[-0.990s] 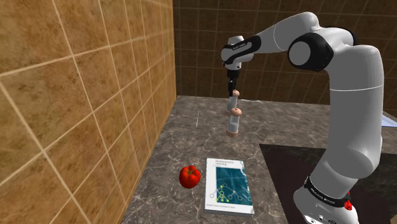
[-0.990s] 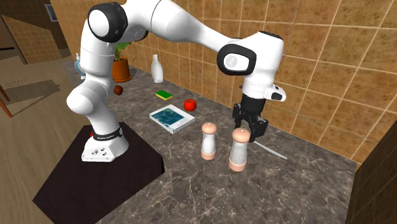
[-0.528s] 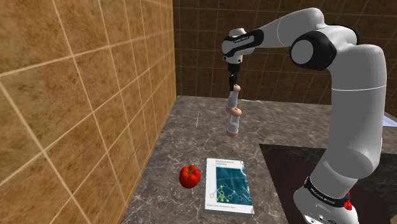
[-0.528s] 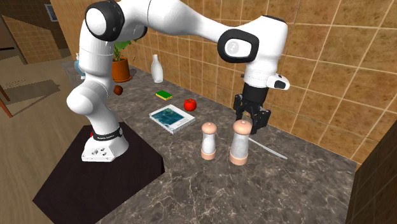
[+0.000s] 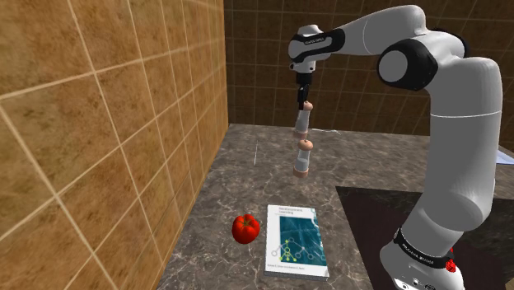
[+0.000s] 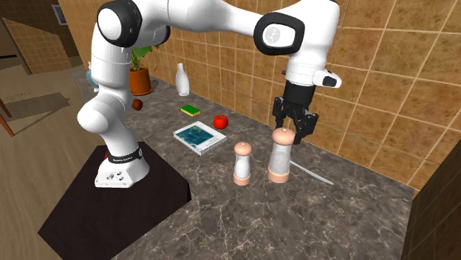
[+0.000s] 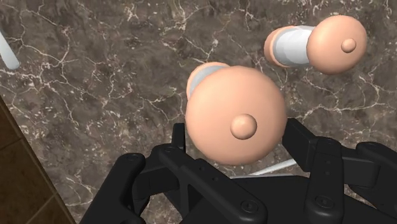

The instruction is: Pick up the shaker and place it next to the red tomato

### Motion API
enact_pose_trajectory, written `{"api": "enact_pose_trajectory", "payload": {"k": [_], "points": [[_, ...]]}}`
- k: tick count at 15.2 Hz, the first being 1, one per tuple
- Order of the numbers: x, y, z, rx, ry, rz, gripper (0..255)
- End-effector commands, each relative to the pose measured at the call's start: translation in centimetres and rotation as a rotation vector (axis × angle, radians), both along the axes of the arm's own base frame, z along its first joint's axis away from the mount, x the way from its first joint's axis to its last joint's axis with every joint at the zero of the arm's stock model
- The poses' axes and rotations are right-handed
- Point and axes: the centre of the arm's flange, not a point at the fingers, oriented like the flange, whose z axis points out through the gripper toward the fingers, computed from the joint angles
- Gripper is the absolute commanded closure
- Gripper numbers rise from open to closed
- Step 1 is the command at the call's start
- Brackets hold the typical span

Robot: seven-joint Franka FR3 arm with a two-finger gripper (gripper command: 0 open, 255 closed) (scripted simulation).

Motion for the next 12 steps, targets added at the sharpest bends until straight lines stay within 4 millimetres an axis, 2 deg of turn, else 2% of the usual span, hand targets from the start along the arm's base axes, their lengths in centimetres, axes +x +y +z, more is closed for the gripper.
{"api": "enact_pose_trajectory", "payload": {"k": [1, 12], "points": [[-0.1, -0.1, 1.1, 0.000, 0.000, 0.000, 255], [-0.1, -0.1, 6.9, 0.000, 0.000, 0.000, 255]]}}
